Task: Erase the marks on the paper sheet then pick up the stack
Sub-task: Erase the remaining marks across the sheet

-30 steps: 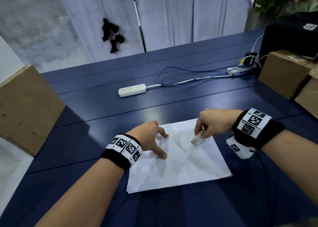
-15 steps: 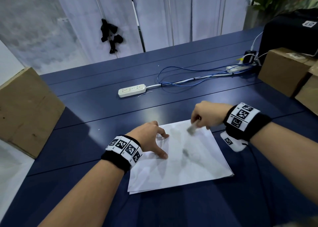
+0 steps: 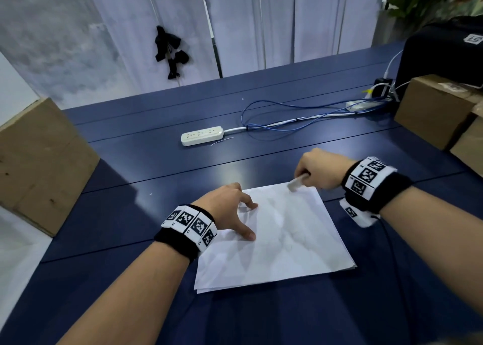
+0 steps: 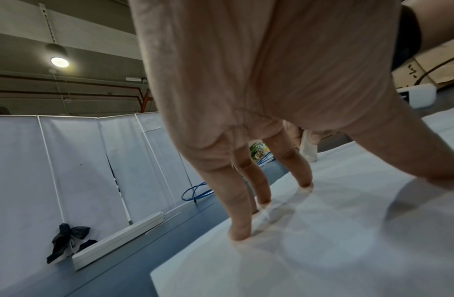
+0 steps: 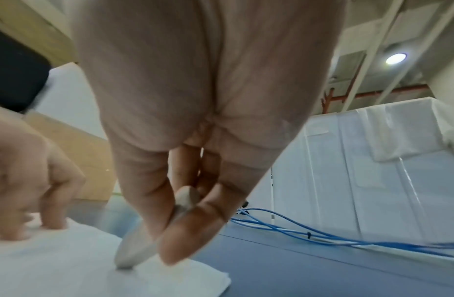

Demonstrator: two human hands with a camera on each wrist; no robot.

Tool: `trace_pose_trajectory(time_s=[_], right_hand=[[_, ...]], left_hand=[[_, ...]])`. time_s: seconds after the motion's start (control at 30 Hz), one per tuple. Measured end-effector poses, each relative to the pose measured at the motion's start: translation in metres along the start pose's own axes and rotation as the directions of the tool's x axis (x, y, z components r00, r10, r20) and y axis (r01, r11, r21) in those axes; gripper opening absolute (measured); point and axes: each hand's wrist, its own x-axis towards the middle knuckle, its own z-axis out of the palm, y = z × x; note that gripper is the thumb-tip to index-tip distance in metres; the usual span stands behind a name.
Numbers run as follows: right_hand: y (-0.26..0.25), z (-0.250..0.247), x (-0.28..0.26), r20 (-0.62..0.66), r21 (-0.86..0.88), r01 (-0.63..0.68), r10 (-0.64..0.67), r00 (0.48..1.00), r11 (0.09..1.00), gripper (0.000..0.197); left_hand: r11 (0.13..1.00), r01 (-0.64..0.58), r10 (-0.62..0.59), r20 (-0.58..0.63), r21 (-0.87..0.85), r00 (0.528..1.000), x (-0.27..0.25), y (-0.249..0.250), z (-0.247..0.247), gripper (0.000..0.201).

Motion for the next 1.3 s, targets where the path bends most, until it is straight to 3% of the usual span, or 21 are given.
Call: trace_pose_trajectory(time_s=[0.07, 0.13, 0.2, 0.4, 0.5, 0.57, 0.63, 0.73, 0.8, 0.87, 0.93, 1.03, 1.13, 1.2, 1.3], right_hand=[[0.005, 0.004, -0.004, 0.022, -0.012, 0.064, -0.064, 0.998, 0.998, 0.029], [0.009, 0.009, -0.015, 0.150, -0.001, 0.111, -0.109, 0.983, 0.994, 0.048], [0.008, 0.011, -0.021, 0.250, 0.021, 0.117, -0.119, 0.961, 0.993, 0.044], [0.004, 0.003, 0.001, -0.028, 0.008, -0.020, 0.020, 0.999, 1.000, 0.018], [0.010, 0.007, -0.005, 0.016, -0.024, 0.070, -0.069, 0.997, 0.997, 0.019], [0.009, 0.008, -0.017, 0.159, 0.059, 0.115, -0.124, 0.980, 0.992, 0.041], [0.006, 0.008, -0.021, 0.228, 0.119, 0.108, -0.133, 0.964, 0.987, 0.045], [0.007, 0.006, -0.005, 0.066, 0.081, 0.054, -0.059, 0.996, 0.995, 0.030], [0.008, 0.004, 0.004, -0.018, 0.072, -0.007, 0.008, 1.000, 0.997, 0.033], [0.012, 0.004, 0.003, -0.012, 0.068, 0.031, -0.030, 0.999, 0.997, 0.045], [0.011, 0.005, -0.010, 0.100, 0.084, 0.116, -0.124, 0.987, 0.990, 0.055], [0.008, 0.007, -0.019, 0.240, 0.153, 0.137, -0.172, 0.955, 0.979, 0.053], [0.012, 0.008, -0.001, 0.061, 0.056, 0.061, -0.065, 0.996, 0.997, 0.029], [0.012, 0.008, 0.007, -0.029, 0.013, -0.003, 0.003, 1.000, 1.000, 0.022], [0.016, 0.009, -0.001, 0.035, 0.032, 0.090, -0.091, 0.995, 0.995, 0.037]], left_hand=[[1.000, 0.000, 0.000, 0.000, 0.001, 1.000, 0.000, 0.000, -0.001, 0.079], [1.000, 0.002, -0.002, 0.002, 0.001, 1.000, 0.001, 0.000, -0.001, 0.079], [1.000, 0.004, -0.004, 0.001, 0.003, 1.000, 0.001, 0.000, -0.001, 0.079], [1.000, 0.012, -0.012, 0.005, 0.005, 1.000, 0.000, 0.001, -0.001, 0.081], [1.000, 0.009, -0.009, 0.001, 0.003, 1.000, 0.000, 0.001, -0.001, 0.081], [1.000, 0.009, -0.009, 0.000, 0.007, 1.000, 0.001, 0.001, -0.001, 0.080], [1.000, 0.009, -0.009, 0.002, 0.012, 1.000, 0.001, 0.001, -0.001, 0.080], [1.000, 0.012, -0.012, 0.004, 0.009, 1.000, 0.000, 0.002, -0.001, 0.081], [1.000, 0.015, -0.015, 0.003, 0.006, 1.000, 0.000, 0.001, 0.000, 0.081], [1.000, 0.014, -0.014, 0.002, 0.004, 1.000, 0.000, 0.001, 0.000, 0.081], [1.000, 0.015, -0.015, 0.003, 0.005, 1.000, 0.001, 0.001, 0.000, 0.082], [1.000, 0.013, -0.013, 0.006, 0.008, 1.000, 0.003, 0.001, -0.001, 0.082], [1.000, 0.012, -0.012, 0.010, 0.016, 1.000, 0.003, 0.002, -0.001, 0.083], [1.000, 0.015, -0.015, 0.009, 0.012, 1.000, 0.002, 0.001, -0.001, 0.083], [1.000, 0.015, -0.015, 0.004, 0.012, 1.000, 0.002, 0.002, -0.001, 0.083]])
